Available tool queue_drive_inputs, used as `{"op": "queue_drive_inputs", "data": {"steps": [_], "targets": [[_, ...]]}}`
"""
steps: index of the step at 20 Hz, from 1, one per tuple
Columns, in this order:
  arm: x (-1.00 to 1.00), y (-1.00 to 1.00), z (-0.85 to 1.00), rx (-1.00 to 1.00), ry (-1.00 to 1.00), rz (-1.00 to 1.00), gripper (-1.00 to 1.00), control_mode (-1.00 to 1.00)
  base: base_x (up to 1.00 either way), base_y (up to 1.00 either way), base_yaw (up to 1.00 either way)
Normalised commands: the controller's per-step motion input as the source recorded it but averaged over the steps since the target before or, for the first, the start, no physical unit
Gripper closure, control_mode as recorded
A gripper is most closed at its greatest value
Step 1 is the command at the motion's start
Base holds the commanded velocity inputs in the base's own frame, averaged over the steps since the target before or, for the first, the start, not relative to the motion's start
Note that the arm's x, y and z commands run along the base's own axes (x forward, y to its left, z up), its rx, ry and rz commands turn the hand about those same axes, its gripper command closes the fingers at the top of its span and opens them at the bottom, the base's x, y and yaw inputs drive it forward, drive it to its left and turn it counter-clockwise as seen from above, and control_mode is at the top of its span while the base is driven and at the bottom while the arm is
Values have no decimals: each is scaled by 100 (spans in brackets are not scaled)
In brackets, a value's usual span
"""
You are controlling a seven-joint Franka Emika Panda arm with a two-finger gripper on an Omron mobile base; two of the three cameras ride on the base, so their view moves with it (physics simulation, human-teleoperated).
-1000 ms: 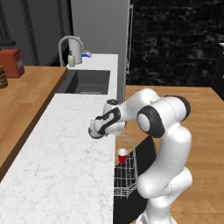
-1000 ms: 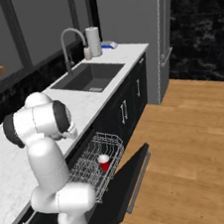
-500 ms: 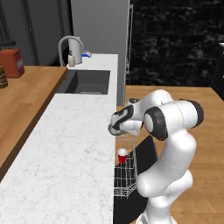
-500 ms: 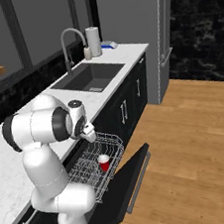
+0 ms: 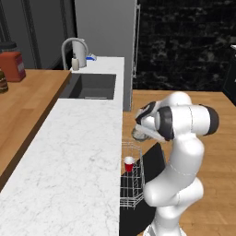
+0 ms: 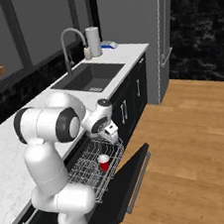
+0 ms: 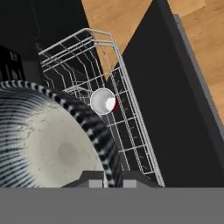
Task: Pick up the cup and bowl from the counter, place them in the dishwasher, and close the dishwasher door.
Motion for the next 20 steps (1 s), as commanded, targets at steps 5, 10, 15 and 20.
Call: {"op": "queue_drive_inputs", "data": {"steps": [5,10,15,20], "targets": [[0,-92,-24,20,0,26,100,-100,0,0,0],[0,5,-28,8,-3,10,100,-100,0,0,0],[-1,53,-64,0,-1,0,100,-100,0,0,0],[-28,30,-49,0,-4,3,100,-100,0,0,0]]}}
